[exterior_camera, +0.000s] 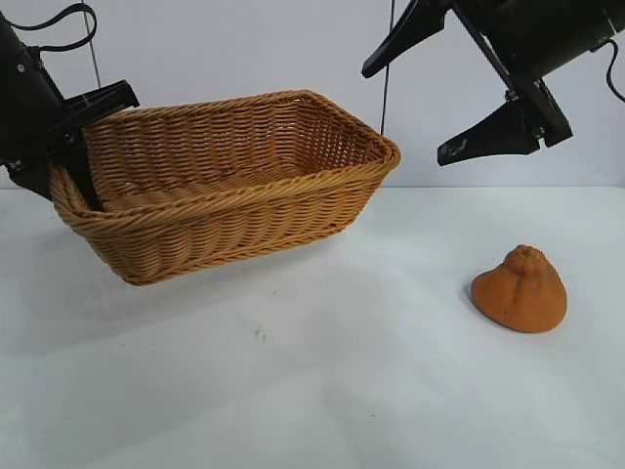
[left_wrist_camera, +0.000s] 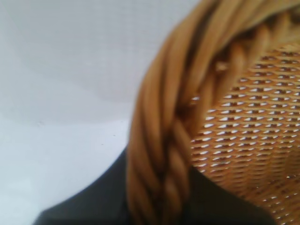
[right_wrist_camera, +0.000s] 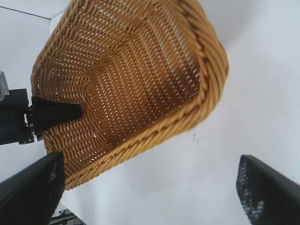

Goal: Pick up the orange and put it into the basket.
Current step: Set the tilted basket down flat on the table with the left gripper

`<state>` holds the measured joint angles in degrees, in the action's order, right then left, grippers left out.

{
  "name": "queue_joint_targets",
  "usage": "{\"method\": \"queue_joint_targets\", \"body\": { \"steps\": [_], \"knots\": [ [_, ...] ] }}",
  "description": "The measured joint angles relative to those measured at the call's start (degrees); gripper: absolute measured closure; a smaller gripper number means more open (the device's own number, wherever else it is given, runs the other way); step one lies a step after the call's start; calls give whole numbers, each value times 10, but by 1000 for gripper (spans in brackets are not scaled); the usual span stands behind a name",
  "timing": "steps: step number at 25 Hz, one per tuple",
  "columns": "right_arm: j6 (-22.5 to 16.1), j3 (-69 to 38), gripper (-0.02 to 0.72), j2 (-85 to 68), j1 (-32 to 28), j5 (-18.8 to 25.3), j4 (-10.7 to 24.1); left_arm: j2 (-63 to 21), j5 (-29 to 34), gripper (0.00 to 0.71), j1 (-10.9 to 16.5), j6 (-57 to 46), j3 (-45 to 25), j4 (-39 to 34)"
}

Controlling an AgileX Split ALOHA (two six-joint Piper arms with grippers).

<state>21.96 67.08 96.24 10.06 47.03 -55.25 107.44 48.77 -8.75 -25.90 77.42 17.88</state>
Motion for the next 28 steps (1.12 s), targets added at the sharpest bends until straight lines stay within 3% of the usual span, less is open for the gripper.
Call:
{"method": "queue_joint_targets", "body": {
  "steps": [6, 14, 22, 28],
  "knots": [
    [0, 0, 20, 0, 0, 3, 0, 5, 36, 623, 0, 53, 13, 1],
    [0, 0, 20, 0, 0, 3, 0, 84, 131, 623, -7, 157, 112, 26],
    [0, 0, 20, 0, 0, 3, 0, 157, 112, 623, -47, 189, 129, 28],
    [0, 0, 20, 0, 0, 3, 0, 192, 91, 625, -50, 202, 129, 31]
  ]
}}
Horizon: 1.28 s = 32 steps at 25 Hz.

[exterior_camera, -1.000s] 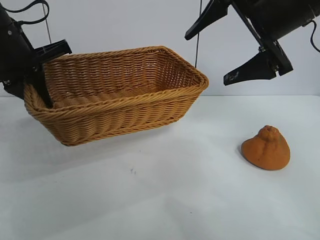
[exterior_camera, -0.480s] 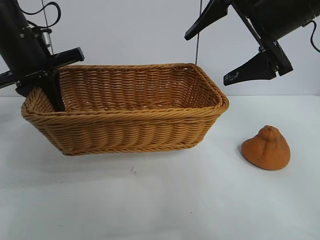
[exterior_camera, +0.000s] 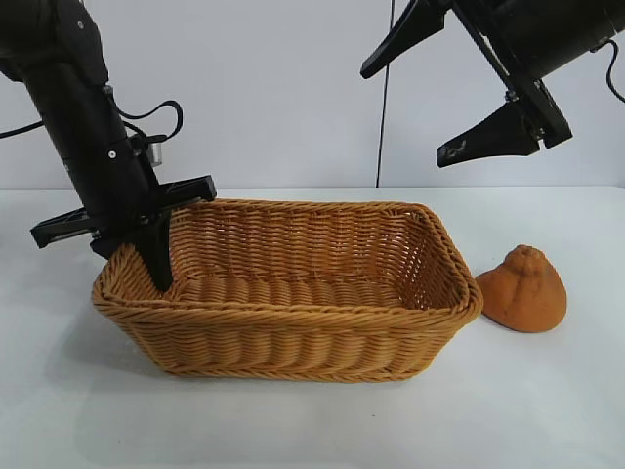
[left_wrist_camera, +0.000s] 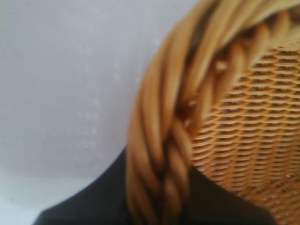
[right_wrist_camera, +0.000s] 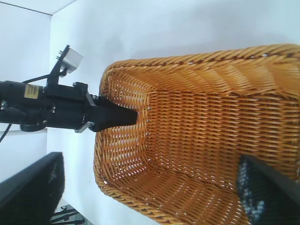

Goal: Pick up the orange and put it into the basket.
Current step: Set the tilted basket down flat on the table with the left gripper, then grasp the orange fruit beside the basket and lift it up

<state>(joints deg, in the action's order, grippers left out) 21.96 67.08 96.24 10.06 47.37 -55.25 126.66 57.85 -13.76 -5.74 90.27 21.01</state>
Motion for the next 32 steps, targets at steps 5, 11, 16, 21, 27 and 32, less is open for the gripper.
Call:
{"method": "queue_joint_targets", "body": {
  "steps": [5, 11, 16, 21, 27, 32],
  "knots": [
    [0, 0, 20, 0, 0, 0, 0, 0, -6, 610, 0, 1, 0, 2],
    [0, 0, 20, 0, 0, 0, 0, -1, -3, 255, 0, 1, 0, 10],
    [0, 0, 20, 0, 0, 2, 0, -28, 15, 117, 0, 1, 1, 10],
    [0, 0, 20, 0, 0, 2, 0, -83, 35, 109, 1, 1, 8, -8],
    [0, 0, 20, 0, 0, 2, 0, -137, 45, 108, 34, 0, 10, -111],
    [0, 0, 20, 0, 0, 2, 0, -140, 62, 108, 86, -4, 11, -192]
  ]
}}
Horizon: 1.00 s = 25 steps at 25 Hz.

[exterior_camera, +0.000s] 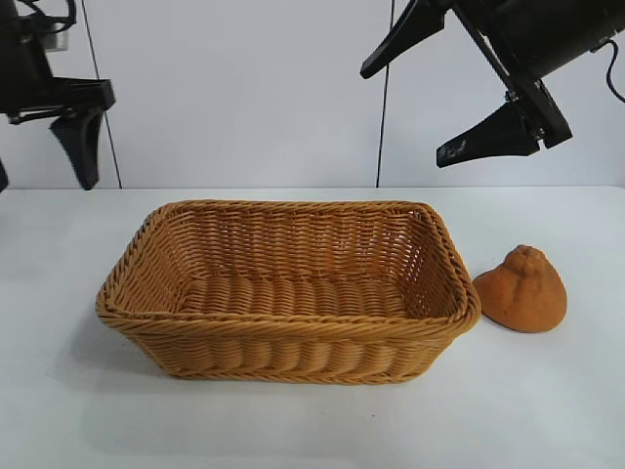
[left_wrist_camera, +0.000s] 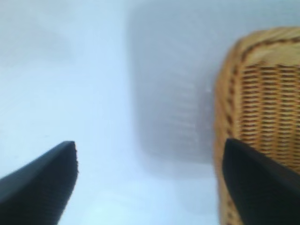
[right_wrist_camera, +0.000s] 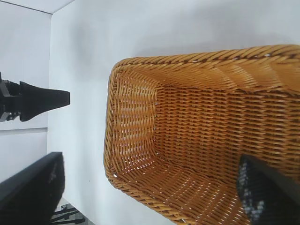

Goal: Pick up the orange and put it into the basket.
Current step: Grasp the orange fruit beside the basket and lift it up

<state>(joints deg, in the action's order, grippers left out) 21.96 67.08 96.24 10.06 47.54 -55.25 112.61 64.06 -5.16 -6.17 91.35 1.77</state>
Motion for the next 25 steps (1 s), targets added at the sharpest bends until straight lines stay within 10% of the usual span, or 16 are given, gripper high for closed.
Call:
{"method": "queue_joint_targets", "body": {
  "steps": [12, 25],
  "knots": [
    [0, 0, 20, 0, 0, 0, 0, -22, 52, 109, 29, 37, -29, 3],
    [0, 0, 20, 0, 0, 4, 2, -338, 52, 122, 27, 62, -354, 8]
  ]
}}
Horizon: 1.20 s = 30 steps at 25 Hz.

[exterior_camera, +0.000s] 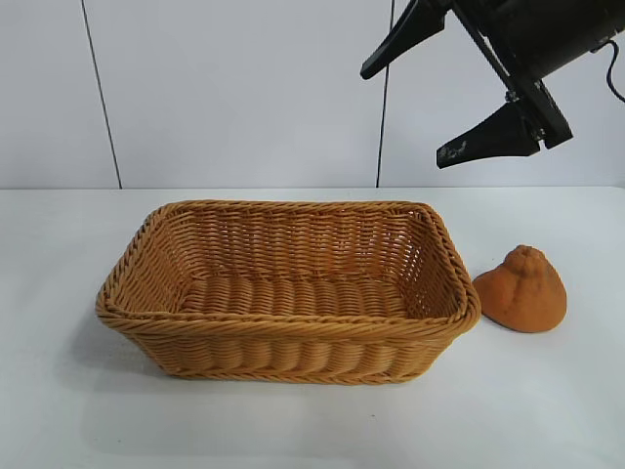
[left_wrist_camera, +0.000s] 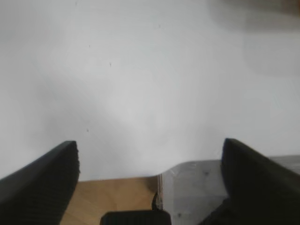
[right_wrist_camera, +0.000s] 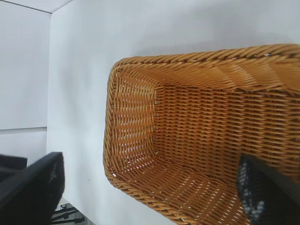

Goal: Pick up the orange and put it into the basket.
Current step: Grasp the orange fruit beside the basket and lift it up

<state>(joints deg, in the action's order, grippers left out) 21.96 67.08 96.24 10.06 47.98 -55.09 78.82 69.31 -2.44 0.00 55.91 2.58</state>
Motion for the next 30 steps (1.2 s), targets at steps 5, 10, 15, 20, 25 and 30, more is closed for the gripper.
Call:
{"method": "queue_joint_targets", "body": {
  "steps": [5, 10, 15, 20, 25, 30],
  "knots": [
    [0, 0, 20, 0, 0, 0, 1, -163, -36, 122, 0, 0, -108, 0],
    [0, 0, 20, 0, 0, 0, 1, -333, -80, 122, 0, 0, -184, 0],
    [0, 0, 20, 0, 0, 0, 1, -483, -108, 122, 0, 0, -243, 11],
    [0, 2, 20, 0, 0, 14, 1, -594, -91, 122, 0, 0, -268, 18],
    [0, 4, 20, 0, 0, 30, 12, -662, -85, 122, 0, 0, -271, 18],
    [-4, 4, 20, 0, 0, 48, 53, -721, -85, 122, 0, 0, -271, 19]
  ]
}}
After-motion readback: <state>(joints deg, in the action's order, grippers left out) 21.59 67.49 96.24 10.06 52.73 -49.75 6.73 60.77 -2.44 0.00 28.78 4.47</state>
